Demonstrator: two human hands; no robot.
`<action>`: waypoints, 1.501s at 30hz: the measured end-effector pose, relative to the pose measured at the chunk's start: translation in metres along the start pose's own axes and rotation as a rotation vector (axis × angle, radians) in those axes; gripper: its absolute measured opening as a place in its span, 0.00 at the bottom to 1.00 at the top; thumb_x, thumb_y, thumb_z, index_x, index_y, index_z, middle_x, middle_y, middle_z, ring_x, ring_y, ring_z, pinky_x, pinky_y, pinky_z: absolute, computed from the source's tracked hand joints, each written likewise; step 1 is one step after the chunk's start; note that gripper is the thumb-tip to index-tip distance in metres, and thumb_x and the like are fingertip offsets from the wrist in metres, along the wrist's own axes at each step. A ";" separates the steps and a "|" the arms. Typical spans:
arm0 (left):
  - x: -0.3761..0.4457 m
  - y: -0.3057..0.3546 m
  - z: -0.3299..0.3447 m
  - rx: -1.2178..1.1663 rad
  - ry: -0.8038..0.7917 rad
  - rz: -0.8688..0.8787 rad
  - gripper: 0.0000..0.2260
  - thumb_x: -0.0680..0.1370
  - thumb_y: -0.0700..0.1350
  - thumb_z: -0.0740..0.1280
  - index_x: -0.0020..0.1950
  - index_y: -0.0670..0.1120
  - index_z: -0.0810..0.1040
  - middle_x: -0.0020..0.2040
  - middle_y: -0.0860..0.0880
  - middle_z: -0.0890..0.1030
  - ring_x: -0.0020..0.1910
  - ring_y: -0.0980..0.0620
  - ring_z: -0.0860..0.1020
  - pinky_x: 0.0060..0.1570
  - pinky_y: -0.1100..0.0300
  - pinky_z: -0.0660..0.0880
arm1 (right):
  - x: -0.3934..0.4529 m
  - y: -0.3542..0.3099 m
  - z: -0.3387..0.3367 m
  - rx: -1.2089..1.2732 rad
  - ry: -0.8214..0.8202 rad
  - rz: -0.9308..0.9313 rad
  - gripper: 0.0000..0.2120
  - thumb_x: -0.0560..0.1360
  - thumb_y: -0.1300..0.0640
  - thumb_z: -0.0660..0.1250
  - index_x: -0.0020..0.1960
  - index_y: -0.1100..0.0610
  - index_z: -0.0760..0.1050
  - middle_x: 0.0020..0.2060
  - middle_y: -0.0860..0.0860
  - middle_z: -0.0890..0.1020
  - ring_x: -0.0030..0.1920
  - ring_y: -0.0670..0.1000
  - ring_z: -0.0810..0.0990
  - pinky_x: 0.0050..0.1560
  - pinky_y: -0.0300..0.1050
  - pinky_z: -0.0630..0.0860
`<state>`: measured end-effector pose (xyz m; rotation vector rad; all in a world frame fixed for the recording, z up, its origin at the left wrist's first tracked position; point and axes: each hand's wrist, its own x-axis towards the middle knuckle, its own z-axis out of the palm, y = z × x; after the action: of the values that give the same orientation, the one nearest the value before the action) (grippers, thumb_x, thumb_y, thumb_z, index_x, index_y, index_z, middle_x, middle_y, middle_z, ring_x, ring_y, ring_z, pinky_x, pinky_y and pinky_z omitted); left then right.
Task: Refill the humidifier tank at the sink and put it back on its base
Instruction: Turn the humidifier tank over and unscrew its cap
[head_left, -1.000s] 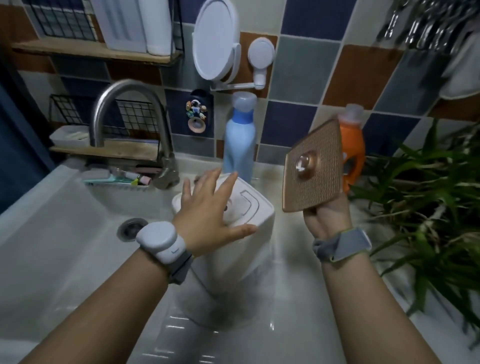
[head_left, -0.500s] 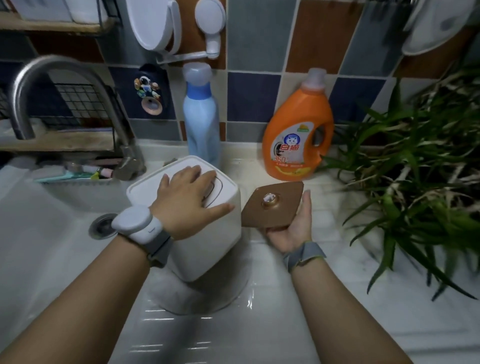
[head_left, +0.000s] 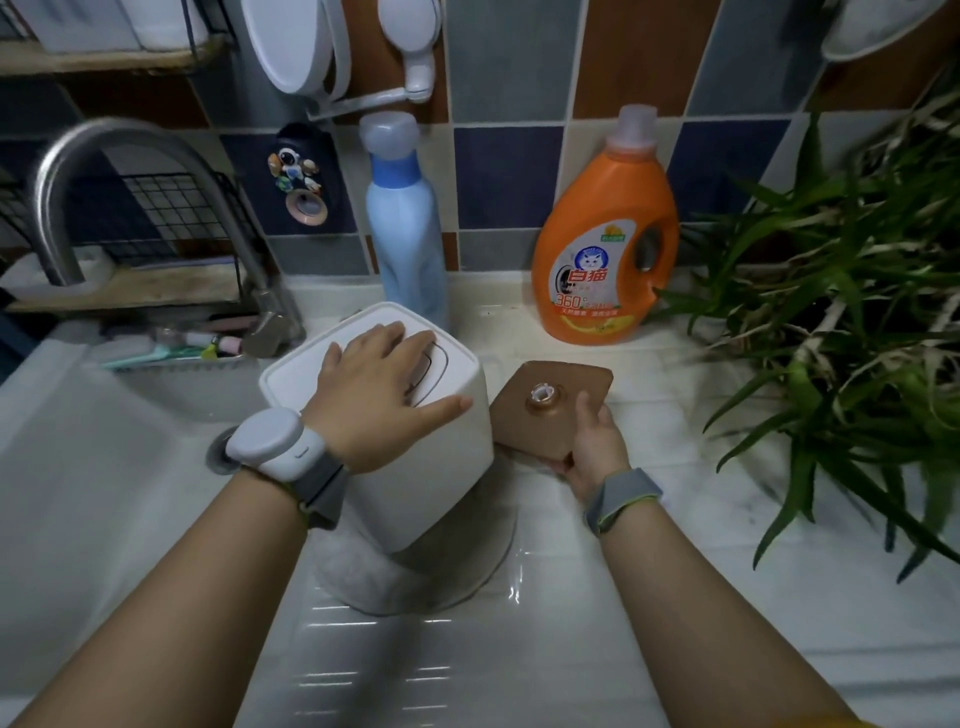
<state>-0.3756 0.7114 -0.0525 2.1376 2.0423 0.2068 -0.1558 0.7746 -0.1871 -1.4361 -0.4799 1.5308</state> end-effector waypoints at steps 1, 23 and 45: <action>0.000 0.000 0.000 0.001 0.001 -0.002 0.42 0.66 0.76 0.47 0.76 0.57 0.59 0.77 0.51 0.59 0.76 0.47 0.56 0.75 0.42 0.49 | -0.001 0.000 0.000 -0.045 0.022 -0.032 0.13 0.78 0.43 0.61 0.60 0.45 0.69 0.55 0.54 0.80 0.50 0.59 0.81 0.33 0.51 0.80; 0.002 0.002 0.004 0.009 0.038 0.029 0.44 0.65 0.76 0.49 0.76 0.55 0.59 0.77 0.51 0.60 0.75 0.46 0.58 0.74 0.41 0.52 | -0.032 -0.028 0.002 -0.849 0.260 -0.490 0.23 0.72 0.56 0.67 0.67 0.51 0.70 0.74 0.50 0.60 0.72 0.55 0.63 0.68 0.49 0.64; -0.018 -0.037 -0.002 -0.232 0.184 -0.121 0.52 0.58 0.72 0.66 0.75 0.45 0.60 0.72 0.47 0.68 0.72 0.48 0.64 0.74 0.44 0.50 | -0.113 -0.066 0.157 -1.461 -0.384 -0.981 0.09 0.72 0.52 0.70 0.50 0.53 0.82 0.47 0.53 0.83 0.50 0.55 0.80 0.45 0.41 0.69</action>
<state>-0.4126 0.6946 -0.0585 1.9126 2.1167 0.6118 -0.2925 0.7622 -0.0354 -1.3691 -2.4332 0.4575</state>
